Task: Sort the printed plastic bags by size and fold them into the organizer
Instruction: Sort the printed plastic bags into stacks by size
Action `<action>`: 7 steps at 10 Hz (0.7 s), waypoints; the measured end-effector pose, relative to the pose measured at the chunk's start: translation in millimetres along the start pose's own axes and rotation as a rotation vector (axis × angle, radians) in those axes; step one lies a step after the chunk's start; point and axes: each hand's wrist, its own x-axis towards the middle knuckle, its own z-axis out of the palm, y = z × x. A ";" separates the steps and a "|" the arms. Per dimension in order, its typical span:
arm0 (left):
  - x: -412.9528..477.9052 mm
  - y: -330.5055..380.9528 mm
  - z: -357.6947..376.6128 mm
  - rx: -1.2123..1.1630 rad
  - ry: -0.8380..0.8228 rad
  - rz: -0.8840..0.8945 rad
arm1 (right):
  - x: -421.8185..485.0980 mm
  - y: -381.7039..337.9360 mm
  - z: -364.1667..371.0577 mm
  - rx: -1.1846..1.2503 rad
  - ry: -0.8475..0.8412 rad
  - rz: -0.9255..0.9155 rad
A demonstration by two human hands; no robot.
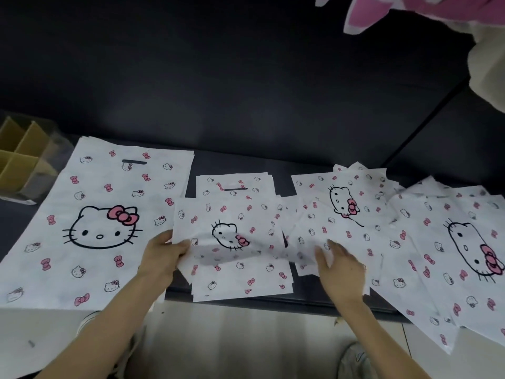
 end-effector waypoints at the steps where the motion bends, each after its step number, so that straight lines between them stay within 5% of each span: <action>1: -4.5 0.1 -1.4 0.073 -0.092 0.013 | -3.0 -47.9 -2.6 0.205 -0.057 -0.110; 2: -8.2 18.1 -14.4 0.233 -0.300 0.053 | 15.5 -74.2 -7.3 0.165 -0.217 -0.178; 3: -6.4 36.3 -28.5 0.244 -0.318 0.074 | 31.6 -88.0 -12.8 0.155 -0.326 -0.110; 5: 13.3 49.7 -54.8 -0.230 0.056 -0.008 | 7.7 -99.3 -16.1 0.335 -0.392 0.038; 7: 18.8 20.2 -54.2 -0.338 0.247 -0.133 | -13.2 -119.4 -5.4 0.605 -0.633 0.291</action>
